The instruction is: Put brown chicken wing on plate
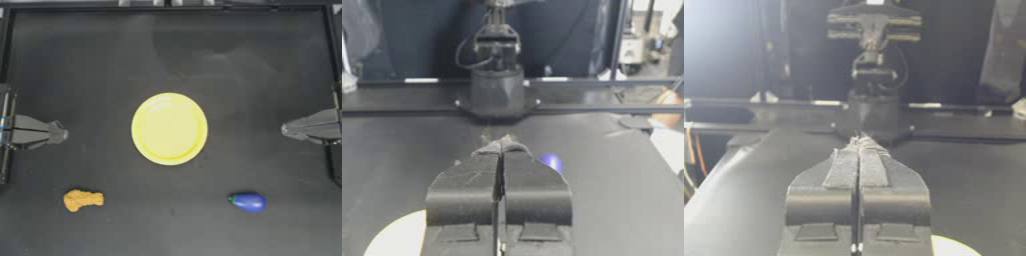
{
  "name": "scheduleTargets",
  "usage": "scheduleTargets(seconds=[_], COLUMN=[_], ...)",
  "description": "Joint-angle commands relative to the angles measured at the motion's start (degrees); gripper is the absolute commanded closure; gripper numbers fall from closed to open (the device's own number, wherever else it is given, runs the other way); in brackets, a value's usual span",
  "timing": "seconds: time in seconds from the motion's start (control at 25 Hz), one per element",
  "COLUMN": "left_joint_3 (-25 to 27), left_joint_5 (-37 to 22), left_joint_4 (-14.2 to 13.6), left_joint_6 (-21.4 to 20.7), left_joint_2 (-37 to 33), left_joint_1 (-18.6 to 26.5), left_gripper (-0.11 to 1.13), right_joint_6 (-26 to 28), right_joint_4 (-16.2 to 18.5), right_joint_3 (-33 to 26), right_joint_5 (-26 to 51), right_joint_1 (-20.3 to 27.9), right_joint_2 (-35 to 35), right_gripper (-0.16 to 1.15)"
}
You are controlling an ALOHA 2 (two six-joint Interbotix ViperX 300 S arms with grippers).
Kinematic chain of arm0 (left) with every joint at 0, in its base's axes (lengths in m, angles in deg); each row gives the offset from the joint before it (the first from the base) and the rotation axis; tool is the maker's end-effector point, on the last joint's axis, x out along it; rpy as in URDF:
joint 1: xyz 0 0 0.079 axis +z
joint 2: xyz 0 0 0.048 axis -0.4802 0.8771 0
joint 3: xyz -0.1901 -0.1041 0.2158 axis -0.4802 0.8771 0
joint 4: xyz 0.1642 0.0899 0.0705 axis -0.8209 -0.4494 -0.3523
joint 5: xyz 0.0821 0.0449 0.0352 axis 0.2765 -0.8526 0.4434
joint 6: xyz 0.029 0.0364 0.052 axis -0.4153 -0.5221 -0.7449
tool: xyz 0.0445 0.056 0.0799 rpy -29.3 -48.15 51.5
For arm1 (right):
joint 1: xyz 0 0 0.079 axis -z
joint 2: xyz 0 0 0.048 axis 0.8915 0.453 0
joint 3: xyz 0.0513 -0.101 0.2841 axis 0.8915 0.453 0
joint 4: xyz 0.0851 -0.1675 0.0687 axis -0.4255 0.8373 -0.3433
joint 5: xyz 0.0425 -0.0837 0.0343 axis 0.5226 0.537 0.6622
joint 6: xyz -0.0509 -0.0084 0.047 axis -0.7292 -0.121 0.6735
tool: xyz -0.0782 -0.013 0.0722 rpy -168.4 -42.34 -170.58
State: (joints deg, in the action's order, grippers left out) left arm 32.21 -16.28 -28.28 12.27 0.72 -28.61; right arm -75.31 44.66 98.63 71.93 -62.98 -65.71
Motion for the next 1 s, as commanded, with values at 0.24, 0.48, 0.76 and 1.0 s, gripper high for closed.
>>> scheduleTargets(seconds=[0.24, 0.48, 0.76, 1.0], left_joint_3=[-1.49, -1.23, -2.2, -5.63], left_joint_5=[1.14, 0.79, -4.92, -14.68], left_joint_4=[-0.26, -0.26, -0.26, -0.26], left_joint_6=[-0.62, -0.53, -0.53, -0.44], left_joint_2=[-0.09, -0.09, -0.09, -0.09], left_joint_1=[-0.35, -0.35, -0.53, -0.53], left_gripper=[0.95, 0.53, 0.01, -0.02], right_joint_6=[0.09, 0.0, 0.0, 0.18], right_joint_4=[0.62, 2.29, 2.64, 2.29], right_joint_3=[-1.32, -1.67, -1.85, -2.02], right_joint_5=[1.14, 1.23, 1.76, 3.08], right_joint_1=[0.0, 0.0, 0.09, 0.0], right_joint_2=[0.0, 0.0, 0.0, -0.09], right_gripper=[0.88, 0.58, -0.08, -0.01])
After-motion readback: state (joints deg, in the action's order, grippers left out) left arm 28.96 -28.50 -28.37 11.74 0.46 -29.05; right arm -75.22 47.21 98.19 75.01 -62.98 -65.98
